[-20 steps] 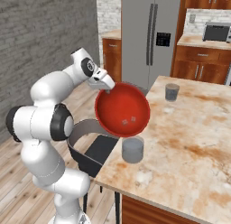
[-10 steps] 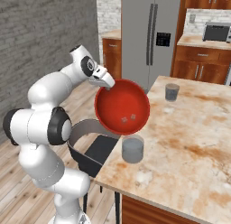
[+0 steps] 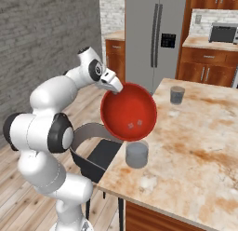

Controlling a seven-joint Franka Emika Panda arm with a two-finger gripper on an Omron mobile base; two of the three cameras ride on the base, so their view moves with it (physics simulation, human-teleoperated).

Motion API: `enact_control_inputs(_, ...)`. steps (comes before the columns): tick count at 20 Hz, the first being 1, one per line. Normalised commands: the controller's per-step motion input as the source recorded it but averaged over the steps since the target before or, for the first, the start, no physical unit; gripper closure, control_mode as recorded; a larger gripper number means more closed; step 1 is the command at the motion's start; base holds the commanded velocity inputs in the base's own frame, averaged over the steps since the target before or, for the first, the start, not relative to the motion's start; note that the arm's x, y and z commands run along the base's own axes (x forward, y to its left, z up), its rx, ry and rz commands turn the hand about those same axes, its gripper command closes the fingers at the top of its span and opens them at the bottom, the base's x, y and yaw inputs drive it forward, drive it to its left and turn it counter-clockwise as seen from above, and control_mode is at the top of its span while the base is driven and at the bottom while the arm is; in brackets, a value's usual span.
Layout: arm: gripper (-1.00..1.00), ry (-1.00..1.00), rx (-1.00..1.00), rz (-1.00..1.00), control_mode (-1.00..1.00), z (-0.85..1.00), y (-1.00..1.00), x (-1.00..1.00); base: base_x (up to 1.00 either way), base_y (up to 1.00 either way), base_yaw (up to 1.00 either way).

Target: There are four ice cubes in the ice bowl. Place two ice cubes in each glass of water.

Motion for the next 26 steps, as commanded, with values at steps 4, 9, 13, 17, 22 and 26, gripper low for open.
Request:
enact_control_inputs(4, 1.0, -0.06, 0.03, 0.0, -1.0, 0.06, 0.0, -0.21, 0.0, 0.0, 0.0)
enact_control_inputs(9, 1.0, -0.07, 0.01, 0.0, -1.0, 0.15, 0.0, -0.03, 0.0, 0.0, 0.0)
enact_control_inputs(13, 1.0, -0.05, 0.01, 0.0, -1.0, 0.13, 0.0, -0.03, 0.0, 0.0, 0.0)
enact_control_inputs(17, 1.0, -0.05, 0.02, 0.0, -1.0, 0.1, -0.04, -0.09, 0.0, 0.0, 0.0)
enact_control_inputs(22, 1.0, -0.02, 0.05, 0.0, -1.0, 0.02, -0.25, -0.16, 0.0, 0.0, 0.0)
enact_control_inputs(26, 1.0, -0.01, 0.04, 0.0, -1.0, 0.11, -0.07, 0.0, 0.0, 0.0, 0.0)
